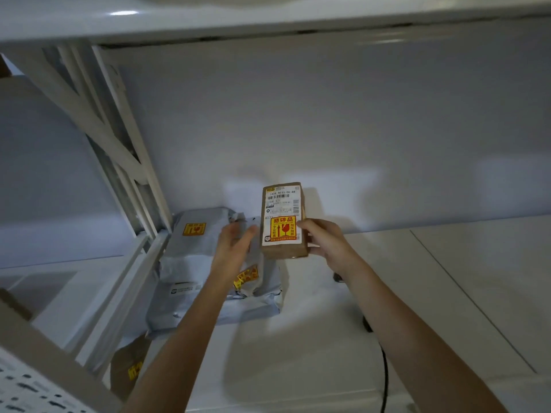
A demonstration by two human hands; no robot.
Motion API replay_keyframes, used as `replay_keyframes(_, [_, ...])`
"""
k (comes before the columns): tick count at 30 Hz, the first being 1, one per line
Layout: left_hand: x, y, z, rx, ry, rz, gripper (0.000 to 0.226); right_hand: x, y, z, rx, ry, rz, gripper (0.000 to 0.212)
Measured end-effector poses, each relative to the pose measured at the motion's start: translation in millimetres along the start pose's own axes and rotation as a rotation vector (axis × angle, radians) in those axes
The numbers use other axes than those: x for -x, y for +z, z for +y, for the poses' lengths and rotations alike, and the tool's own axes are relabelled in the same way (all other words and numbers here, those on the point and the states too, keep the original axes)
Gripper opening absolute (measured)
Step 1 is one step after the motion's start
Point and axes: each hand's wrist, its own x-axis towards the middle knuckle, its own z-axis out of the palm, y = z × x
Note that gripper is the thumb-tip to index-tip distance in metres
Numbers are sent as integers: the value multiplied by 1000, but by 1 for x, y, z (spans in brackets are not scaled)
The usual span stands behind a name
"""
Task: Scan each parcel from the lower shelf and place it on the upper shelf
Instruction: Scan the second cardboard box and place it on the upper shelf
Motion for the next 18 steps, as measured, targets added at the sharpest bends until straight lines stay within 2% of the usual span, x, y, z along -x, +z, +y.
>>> replay_keyframes(2, [1,2,9,31,-160,-140,70,7,-11,4,14,-39,-36,34])
replay_keyframes(6, [11,15,17,192,-204,-359,45,19,-21,8,-1,-55,-38,33])
replay_keyframes(10, [19,23,20,306,-212,-403,41,31,-31,8,3,-99,-78,33])
replay_keyframes(12, [22,26,21,335,-214,-397,37,37,-34,10,23,-121,-5,35])
replay_keyframes(14, [25,28,23,327,-200,-379,30,39,-42,16,229,-139,227,35])
replay_keyframes(16, [28,29,23,322,-189,-376,30,37,-57,29,621,-121,432,40])
replay_keyframes(18, [29,28,23,328,-185,-375,32,37,-74,46,892,36,460,53])
